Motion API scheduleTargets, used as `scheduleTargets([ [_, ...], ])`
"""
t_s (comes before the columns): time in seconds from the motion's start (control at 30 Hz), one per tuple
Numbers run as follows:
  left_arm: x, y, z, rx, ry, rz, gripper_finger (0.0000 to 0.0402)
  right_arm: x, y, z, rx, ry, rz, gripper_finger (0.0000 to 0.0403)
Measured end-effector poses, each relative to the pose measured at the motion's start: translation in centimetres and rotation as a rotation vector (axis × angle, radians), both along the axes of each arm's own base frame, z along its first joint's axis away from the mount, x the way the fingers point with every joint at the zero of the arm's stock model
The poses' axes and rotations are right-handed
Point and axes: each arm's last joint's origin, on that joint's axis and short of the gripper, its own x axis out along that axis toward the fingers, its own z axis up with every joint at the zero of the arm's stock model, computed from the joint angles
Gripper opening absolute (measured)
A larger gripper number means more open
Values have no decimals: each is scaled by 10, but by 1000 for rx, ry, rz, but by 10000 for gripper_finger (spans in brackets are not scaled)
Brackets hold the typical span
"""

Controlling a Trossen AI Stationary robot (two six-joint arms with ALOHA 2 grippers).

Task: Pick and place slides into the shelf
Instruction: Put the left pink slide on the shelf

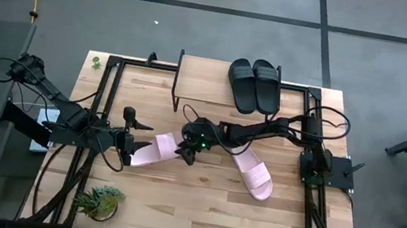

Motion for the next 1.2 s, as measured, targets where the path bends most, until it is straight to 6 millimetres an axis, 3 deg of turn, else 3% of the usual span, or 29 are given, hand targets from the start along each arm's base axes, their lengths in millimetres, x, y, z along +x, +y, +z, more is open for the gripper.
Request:
scheduleTargets([
  [1.2,0,1,0,14,-6,18,225,3,4,-5,-44,-16,-52,165],
])
